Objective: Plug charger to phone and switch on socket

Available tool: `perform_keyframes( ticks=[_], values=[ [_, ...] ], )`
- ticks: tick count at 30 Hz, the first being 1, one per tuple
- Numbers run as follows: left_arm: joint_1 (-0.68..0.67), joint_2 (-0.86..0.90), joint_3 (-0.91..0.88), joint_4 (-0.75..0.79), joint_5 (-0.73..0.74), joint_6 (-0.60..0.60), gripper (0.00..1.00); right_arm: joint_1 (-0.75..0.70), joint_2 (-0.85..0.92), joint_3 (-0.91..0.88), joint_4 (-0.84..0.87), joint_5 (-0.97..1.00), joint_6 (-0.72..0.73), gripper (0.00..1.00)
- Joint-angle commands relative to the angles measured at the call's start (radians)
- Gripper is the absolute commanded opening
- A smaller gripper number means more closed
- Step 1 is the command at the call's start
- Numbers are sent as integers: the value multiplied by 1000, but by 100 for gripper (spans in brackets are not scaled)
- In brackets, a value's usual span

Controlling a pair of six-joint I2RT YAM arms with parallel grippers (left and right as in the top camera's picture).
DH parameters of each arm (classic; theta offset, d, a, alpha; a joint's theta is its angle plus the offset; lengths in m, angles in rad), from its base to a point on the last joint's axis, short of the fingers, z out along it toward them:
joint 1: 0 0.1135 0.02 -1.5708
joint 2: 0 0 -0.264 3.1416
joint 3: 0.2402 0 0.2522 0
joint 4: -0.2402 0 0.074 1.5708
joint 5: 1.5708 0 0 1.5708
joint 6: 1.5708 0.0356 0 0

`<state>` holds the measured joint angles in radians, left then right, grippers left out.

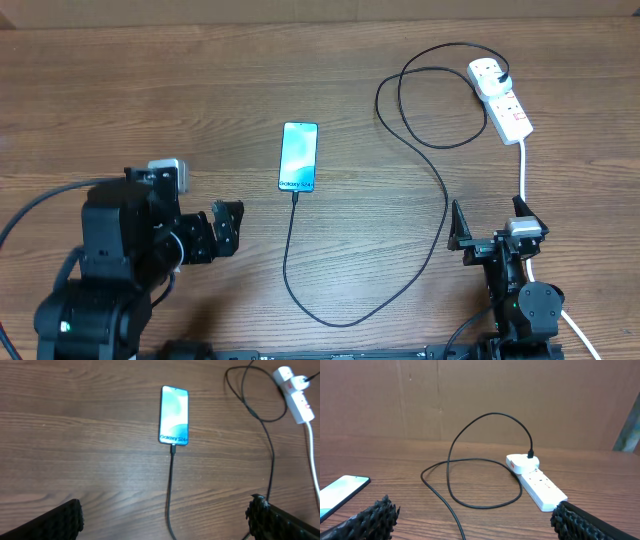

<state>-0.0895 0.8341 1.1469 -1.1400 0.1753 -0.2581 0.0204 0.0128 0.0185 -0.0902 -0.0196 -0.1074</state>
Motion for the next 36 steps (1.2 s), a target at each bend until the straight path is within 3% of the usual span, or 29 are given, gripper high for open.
perform_keyframes(
  ticks=[1, 10, 25, 36],
  values=[
    [6, -43, -58, 28, 45, 19, 100, -3, -10, -10, 6, 0, 6, 100],
    [6, -126, -180, 126, 63, 19, 100, -3, -10, -10, 6, 0, 6, 100],
    [6, -304, -453, 418, 114, 19, 100, -3, -10, -10, 6, 0, 6, 100],
    [6, -322, -523, 517, 115, 19, 100, -3, -10, -10, 6, 0, 6, 100]
  ],
)
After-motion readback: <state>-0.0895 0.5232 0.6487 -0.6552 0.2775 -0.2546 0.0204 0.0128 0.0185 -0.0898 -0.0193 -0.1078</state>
